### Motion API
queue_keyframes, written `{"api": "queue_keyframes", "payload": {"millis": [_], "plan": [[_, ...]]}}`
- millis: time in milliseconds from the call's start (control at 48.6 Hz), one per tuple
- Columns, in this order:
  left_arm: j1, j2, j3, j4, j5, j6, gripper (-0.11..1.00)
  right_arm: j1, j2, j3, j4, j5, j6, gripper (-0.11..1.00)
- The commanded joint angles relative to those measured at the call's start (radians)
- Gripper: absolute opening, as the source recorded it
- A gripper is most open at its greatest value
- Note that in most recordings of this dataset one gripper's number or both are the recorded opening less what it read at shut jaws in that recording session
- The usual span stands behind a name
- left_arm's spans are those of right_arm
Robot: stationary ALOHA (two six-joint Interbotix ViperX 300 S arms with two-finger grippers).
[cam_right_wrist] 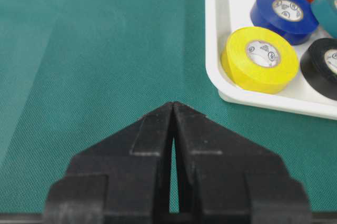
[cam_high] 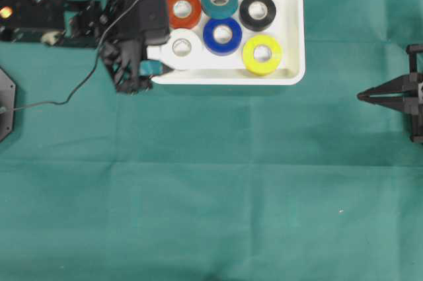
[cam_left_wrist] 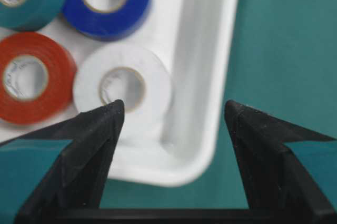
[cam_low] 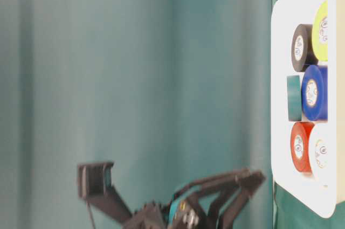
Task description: Put the tape into the white case with the left arm.
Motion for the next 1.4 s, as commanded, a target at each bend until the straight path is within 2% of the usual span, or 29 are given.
{"api": "queue_keyframes", "payload": {"millis": [0, 165, 679, 1173, 1379], "plan": [[-0.018, -0.063, 0.018, -0.003, -0.015, -0.018, 0.75, 0.0, 0.006, -0.011, -0.003, -0.011, 0.0, -0.09], [-0.044, -0.133, 0.089, -0.003, -0.026, -0.04, 0.75, 0.0, 0.006, -0.011, -0.003, -0.011, 0.0, -0.09], [-0.071, -0.36, 0.298, -0.005, -0.028, -0.04, 0.75, -0.002, 0.006, -0.011, -0.003, -0.011, 0.0, -0.09], [-0.109, -0.388, 0.328, -0.003, -0.057, -0.037, 0.75, 0.0, 0.006, -0.012, -0.003, -0.011, 0.0, -0.09], [-0.137, -0.456, 0.356, -0.005, -0.057, -0.032, 0.75, 0.0, 0.006, -0.012, -0.003, -0.011, 0.0, -0.09]]}}
